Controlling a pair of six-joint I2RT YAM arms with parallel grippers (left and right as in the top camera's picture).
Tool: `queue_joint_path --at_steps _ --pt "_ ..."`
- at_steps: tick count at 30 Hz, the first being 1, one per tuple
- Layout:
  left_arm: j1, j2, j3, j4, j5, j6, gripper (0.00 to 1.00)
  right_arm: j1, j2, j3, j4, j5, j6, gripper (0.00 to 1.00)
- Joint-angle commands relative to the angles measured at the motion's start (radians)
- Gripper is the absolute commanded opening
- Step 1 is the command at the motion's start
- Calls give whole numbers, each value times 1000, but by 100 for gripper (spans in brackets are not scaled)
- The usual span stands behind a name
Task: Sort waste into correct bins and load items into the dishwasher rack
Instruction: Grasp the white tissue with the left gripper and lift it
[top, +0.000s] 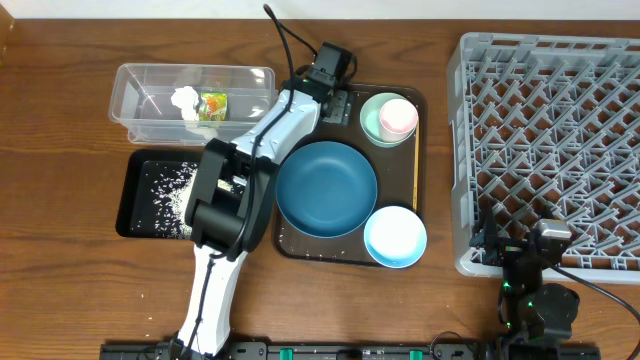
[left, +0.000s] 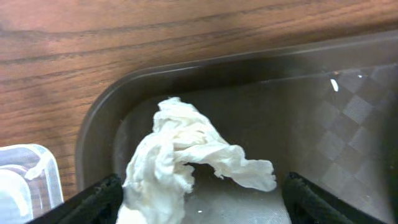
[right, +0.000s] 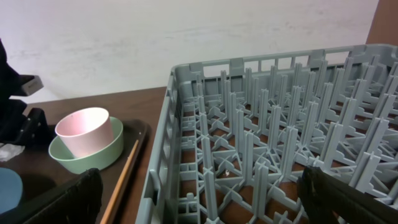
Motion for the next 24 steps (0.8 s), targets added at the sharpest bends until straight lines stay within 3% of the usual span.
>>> queue_joint_path --at_steps 1,7,11,24 --pt "5 10 0 3 -23 1 70 25 -5 -2 -4 7 -7 99" --pt "4 10 0 -16 39 1 41 25 -5 -2 -4 7 -7 99" --pt "4 10 0 -22 41 1 6 25 -5 -2 -4 7 -7 99" --pt "3 -187 0 -64 40 1 6 25 -5 -2 -4 7 -7 99"
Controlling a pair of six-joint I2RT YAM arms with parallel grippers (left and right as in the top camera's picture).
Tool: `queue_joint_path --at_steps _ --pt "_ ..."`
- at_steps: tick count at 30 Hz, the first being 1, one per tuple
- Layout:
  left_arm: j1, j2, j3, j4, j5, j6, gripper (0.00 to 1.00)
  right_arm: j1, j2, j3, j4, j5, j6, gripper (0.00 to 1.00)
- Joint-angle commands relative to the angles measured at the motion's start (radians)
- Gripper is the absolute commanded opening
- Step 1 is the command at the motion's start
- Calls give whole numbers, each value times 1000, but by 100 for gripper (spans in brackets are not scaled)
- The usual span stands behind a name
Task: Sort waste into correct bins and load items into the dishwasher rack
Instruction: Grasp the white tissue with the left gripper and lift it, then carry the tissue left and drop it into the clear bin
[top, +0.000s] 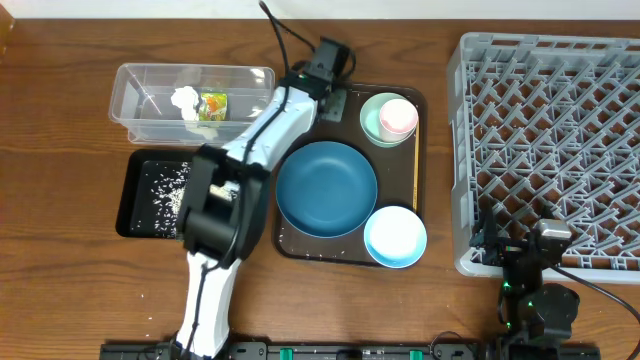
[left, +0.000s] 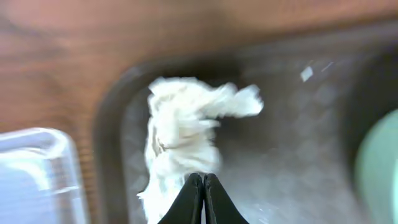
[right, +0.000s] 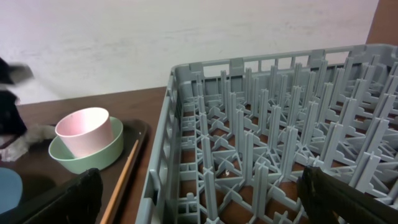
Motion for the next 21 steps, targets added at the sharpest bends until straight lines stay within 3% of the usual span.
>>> queue_joint_path --at_steps 1,2,4,6,18,21 --pt "3 -105 1 5 2 -5 7 25 -5 -2 -4 6 -7 99" --pt "3 -108 1 8 2 -5 17 25 -5 -2 -4 6 -7 99" --pt "3 -104 1 10 3 -5 52 25 -5 -2 -4 7 -7 99" --pt "3 -90 1 9 3 -5 68 25 -5 -2 -4 6 -7 99" --pt "5 68 1 113 0 5 79 25 -5 -2 -4 7 -7 99" --pt "5 98 1 147 -65 8 81 25 -5 -2 -4 6 -7 99"
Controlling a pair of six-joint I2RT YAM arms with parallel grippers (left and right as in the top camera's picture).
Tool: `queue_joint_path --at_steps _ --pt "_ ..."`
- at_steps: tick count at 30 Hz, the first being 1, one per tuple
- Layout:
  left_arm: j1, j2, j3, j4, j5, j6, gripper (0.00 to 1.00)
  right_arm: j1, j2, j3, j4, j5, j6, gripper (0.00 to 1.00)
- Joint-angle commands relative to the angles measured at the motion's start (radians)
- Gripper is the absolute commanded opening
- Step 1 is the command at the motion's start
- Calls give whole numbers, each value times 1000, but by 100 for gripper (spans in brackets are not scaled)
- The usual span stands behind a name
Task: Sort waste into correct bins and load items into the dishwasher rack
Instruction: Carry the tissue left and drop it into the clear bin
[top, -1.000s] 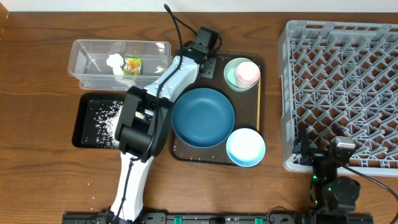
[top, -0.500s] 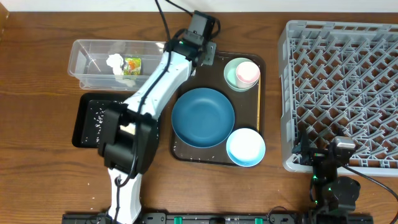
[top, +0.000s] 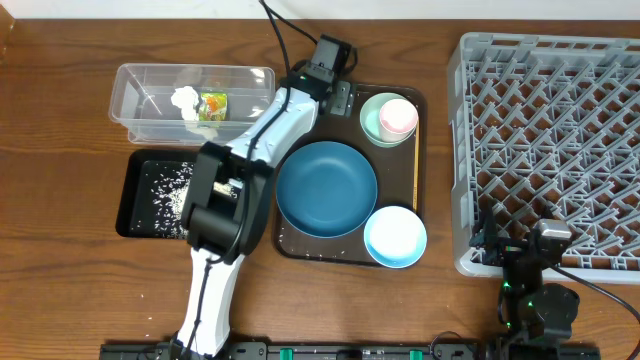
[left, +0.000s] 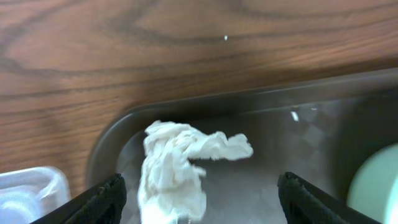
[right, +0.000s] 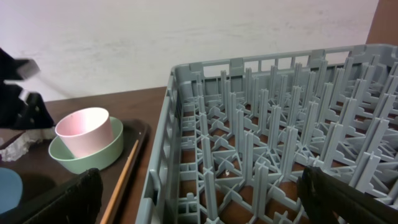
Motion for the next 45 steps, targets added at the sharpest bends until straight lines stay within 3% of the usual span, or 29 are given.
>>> queue_joint_path --at_steps 1,9,14,18,19,33,39,45 --pt "6 36 0 20 -68 5 81 25 -5 -2 -4 7 -7 99" --pt "25 61 0 19 -77 5 80 25 -5 -2 -4 7 -7 99" --pt "28 64 1 0 -77 5 52 25 -5 -2 -4 7 -7 99" --pt "27 63 1 -31 -77 5 11 25 -5 -2 -4 7 -7 99" --pt "26 57 1 -43 -77 5 6 25 -5 -2 -4 7 -7 99" --pt "9 -234 2 -111 -79 -17 6 25 -5 -2 -4 7 -7 99" --pt "118 -321 2 -124 -79 -148 6 25 -5 -2 -4 7 -7 99" --pt "262 -322 2 -237 -78 -375 6 25 -5 -2 -4 7 -7 99"
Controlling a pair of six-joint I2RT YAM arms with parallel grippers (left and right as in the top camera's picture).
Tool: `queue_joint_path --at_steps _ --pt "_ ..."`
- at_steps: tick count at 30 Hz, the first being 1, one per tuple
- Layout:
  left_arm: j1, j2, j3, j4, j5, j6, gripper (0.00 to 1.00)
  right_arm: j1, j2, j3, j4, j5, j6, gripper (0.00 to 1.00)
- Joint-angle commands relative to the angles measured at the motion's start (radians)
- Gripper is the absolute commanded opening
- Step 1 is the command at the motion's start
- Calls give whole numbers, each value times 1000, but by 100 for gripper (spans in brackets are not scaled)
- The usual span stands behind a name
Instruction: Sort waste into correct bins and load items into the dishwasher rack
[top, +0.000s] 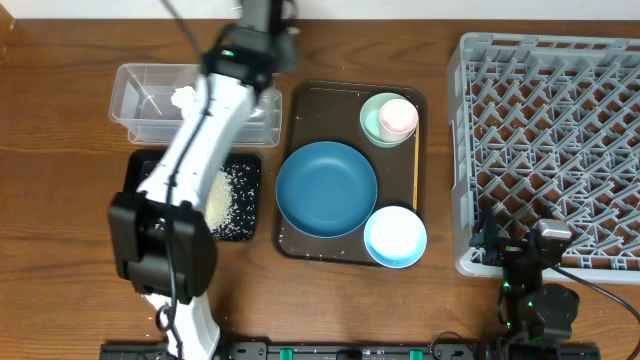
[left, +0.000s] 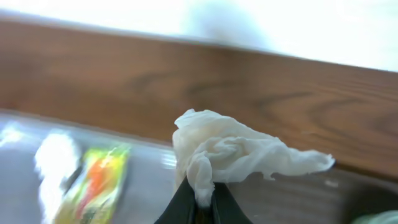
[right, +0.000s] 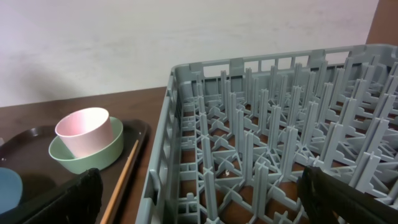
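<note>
My left gripper (left: 202, 200) is shut on a crumpled white tissue (left: 230, 152), held up over the right end of the clear waste bin (top: 150, 95). In the overhead view the left gripper (top: 272, 35) is blurred and the tissue is hidden. The bin holds a colourful wrapper (left: 93, 180) and another white wad (left: 53, 158). By the near edge of the grey dishwasher rack (top: 550, 130), my right gripper (right: 199, 199) stands open and empty. The brown tray (top: 300, 100) carries a blue plate (top: 326, 189), a light blue bowl (top: 395, 237), and a pink cup in a green bowl (top: 390, 118).
A black tray with rice grains (top: 235, 190) lies in front of the clear bin, partly under my left arm. A wooden chopstick (top: 416, 170) lies along the brown tray's right edge. The white wall runs close behind the bin.
My left gripper was open around the tissue lying in the brown tray's back left corner. Now it is shut on the tissue, lifted, and to the left over the clear bin. The right arm is unchanged.
My left gripper stood open around the tissue in the tray's corner, then was shut at it, then was open again with the tissue still on the tray. Now it holds the tissue above the clear bin. The right gripper stayed open by the rack throughout.
</note>
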Motion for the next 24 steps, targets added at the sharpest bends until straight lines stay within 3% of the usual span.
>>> queue_joint_path --at_steps 1,9,12,15,18,24 --pt "78 15 2 -63 -8 -197 6 25 -5 -2 -5 7 -7 99" --pt "203 25 2 -173 -8 -368 8 25 -5 -2 -5 7 -7 99" --pt "217 25 2 -182 -8 -379 29 25 -5 -2 -5 7 -7 99" --pt "217 25 2 -199 -8 -379 35 25 -5 -2 -5 7 -7 99" --pt "216 25 2 -206 -8 -379 58 25 -5 -2 -5 6 -7 99" --pt "217 25 2 -207 -8 -378 71 25 -5 -2 -5 7 -7 99"
